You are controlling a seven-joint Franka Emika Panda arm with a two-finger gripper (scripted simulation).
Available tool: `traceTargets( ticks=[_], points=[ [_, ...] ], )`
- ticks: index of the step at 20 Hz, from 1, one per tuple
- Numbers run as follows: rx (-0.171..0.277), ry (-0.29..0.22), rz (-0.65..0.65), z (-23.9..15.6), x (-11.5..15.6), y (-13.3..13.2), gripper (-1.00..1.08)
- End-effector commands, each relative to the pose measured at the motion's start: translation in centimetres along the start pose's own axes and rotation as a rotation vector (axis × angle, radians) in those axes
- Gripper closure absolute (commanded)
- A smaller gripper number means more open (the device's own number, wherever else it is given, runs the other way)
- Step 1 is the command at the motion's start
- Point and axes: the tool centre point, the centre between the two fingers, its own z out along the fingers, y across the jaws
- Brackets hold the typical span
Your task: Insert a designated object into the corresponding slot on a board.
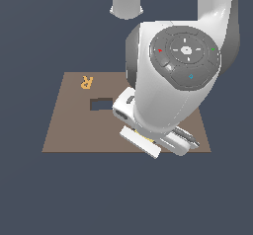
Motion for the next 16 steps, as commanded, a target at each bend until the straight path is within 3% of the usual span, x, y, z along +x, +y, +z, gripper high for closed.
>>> traceTargets(
  ticks=[1, 9, 16],
  points=[
    [0.000, 0.000, 0.000, -0.20, 0.02, 0.02, 1.08],
    [-0.001, -0.001, -0.019, -0.22, -0.09, -0.01, 1.08],
    [-0.001, -0.001, -0.114, -0.25, -0.57, -0.27, 1.08]
  ],
)
